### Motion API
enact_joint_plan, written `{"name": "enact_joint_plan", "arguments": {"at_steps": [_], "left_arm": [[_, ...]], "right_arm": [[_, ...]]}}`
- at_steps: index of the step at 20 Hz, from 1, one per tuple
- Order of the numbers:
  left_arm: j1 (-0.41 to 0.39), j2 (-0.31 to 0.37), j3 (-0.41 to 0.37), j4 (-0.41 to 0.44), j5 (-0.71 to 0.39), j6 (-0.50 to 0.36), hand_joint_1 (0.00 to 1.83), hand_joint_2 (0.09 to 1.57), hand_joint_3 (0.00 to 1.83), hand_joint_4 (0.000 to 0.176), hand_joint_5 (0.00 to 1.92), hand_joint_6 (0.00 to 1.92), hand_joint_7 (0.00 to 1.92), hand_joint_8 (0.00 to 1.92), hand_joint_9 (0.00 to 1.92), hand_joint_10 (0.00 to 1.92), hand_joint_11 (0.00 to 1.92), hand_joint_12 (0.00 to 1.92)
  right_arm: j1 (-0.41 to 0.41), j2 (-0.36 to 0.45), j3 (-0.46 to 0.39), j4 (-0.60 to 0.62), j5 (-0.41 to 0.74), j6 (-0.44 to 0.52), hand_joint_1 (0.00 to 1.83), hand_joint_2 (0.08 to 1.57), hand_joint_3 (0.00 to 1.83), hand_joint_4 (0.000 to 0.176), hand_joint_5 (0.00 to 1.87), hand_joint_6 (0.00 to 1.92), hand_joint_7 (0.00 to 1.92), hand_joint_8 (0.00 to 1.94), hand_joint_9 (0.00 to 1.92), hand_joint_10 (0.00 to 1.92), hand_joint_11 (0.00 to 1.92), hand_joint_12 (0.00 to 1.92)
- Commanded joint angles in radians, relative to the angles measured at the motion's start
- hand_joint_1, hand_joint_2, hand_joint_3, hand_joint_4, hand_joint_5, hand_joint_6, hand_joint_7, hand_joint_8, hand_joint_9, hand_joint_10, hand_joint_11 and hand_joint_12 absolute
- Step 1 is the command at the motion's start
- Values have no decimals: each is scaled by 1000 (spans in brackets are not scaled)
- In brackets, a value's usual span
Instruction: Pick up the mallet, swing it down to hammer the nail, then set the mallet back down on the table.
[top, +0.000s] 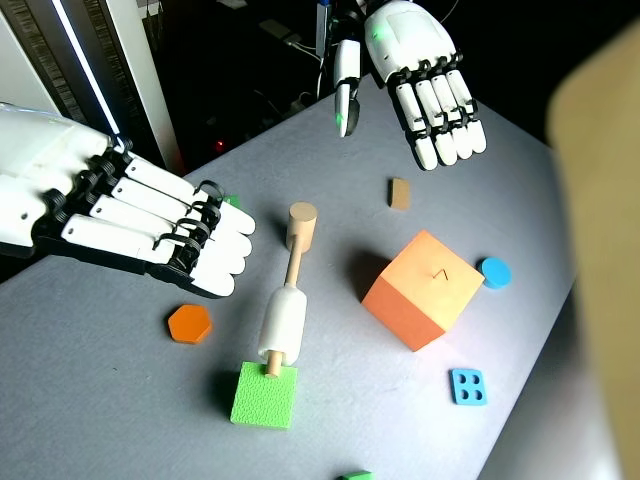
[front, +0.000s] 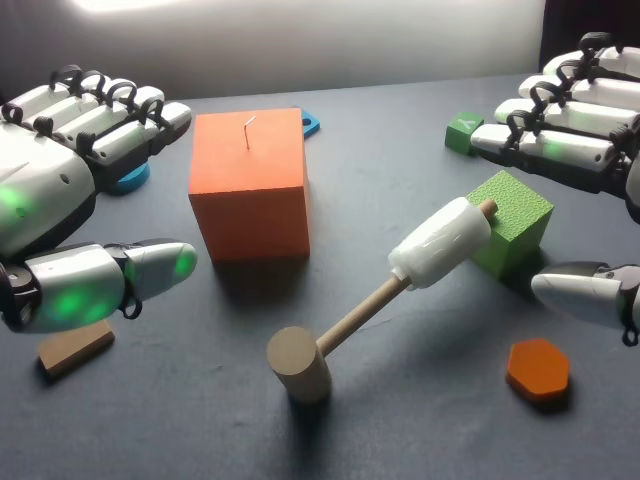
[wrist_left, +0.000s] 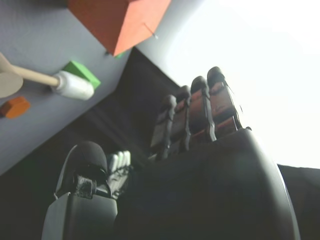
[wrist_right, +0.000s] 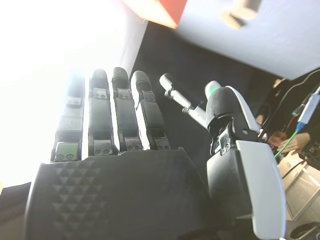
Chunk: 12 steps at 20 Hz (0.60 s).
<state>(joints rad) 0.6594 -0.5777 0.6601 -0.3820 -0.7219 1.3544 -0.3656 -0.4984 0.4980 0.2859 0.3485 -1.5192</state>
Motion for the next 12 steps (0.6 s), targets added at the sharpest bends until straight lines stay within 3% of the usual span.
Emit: {"name": "enact_joint_plan", "arguments": {"at_steps": [1,2,5,6,7,8,12], "left_arm": [[-12,-6,18,54,-81,-37,0,1311,0,0,30,5,18,5,1,0,0,98],[-13,-15,48,110,-59,-87,0,1311,0,0,24,3,12,2,1,0,0,96],[-12,-36,109,225,-39,-190,0,1311,0,0,24,2,11,1,0,0,0,96],[-9,-44,125,246,-34,-205,0,1307,0,0,47,7,30,5,13,3,0,127],[0,-54,144,269,-33,-236,0,1311,0,0,33,3,11,3,2,0,0,101],[15,-65,163,295,-34,-274,0,1306,0,0,14,2,0,0,0,0,0,19],[61,-111,230,365,-73,-412,0,1314,2,0,23,6,3,1,0,0,26,22]], "right_arm": [[10,3,-4,15,136,-11,138,1273,0,0,194,6,188,6,170,7,0,449],[11,-2,-4,86,158,-56,251,1246,0,0,183,4,189,3,176,6,0,503],[36,-40,-3,235,154,-306,279,1238,0,0,181,3,189,2,178,5,0,515],[42,-51,-2,276,132,-380,825,1093,0,0,120,0,122,0,117,1,0,419],[45,-60,5,299,106,-378,1027,1070,0,0,76,0,80,0,59,0,0,283],[55,-75,22,304,60,-353,1082,1030,0,0,12,0,26,0,12,0,0,210],[120,-155,98,413,-25,-354,1161,994,0,0,90,16,71,9,46,9,0,346]]}}
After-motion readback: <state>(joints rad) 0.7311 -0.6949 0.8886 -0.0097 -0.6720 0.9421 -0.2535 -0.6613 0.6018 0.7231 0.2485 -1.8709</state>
